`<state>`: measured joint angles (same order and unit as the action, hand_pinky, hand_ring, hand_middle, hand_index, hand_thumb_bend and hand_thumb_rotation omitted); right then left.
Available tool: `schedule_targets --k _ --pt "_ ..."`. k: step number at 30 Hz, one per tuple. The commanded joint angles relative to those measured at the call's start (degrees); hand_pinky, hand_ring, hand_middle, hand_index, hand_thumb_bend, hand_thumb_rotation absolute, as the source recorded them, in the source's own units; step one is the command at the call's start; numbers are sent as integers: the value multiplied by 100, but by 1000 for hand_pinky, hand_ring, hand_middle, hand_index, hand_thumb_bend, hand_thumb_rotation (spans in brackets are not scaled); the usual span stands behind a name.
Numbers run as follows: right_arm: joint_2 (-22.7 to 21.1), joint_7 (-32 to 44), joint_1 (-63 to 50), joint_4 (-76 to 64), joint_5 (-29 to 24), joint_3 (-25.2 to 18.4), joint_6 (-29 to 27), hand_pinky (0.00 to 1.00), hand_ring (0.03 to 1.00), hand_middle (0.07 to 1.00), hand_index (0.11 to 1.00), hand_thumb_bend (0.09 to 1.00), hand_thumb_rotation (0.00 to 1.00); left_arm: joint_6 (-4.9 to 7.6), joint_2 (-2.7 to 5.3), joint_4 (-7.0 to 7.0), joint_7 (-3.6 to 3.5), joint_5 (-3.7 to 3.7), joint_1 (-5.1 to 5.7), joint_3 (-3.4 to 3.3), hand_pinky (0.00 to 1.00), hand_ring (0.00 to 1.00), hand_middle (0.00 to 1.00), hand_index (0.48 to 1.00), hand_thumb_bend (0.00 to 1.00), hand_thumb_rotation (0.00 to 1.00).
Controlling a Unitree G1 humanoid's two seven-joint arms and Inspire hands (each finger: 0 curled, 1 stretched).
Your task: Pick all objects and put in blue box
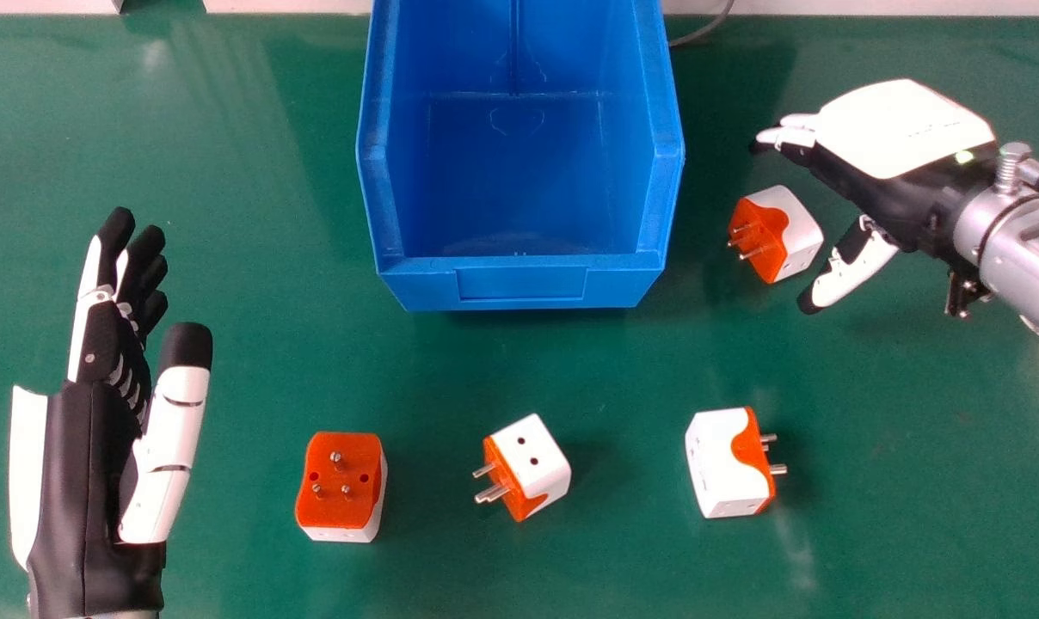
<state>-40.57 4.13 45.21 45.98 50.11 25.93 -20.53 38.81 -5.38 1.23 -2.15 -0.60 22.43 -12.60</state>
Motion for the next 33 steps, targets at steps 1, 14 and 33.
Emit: schedule_targets --k 1,14,33 --pt "6 -133 334 58 34 25 -9 783 891 913 872 702 268 62 5 150 26 -37 71 -31 948 945 947 974 563 891" --pt "88 -194 582 328 197 291 -3 772 879 899 858 712 246 -81 45 319 60 -15 193 -33 935 946 951 978 581 875" --pt "217 -87 591 538 214 496 40 782 881 905 867 694 230 13 -48 257 -64 -161 80 -76 943 949 951 974 566 870"
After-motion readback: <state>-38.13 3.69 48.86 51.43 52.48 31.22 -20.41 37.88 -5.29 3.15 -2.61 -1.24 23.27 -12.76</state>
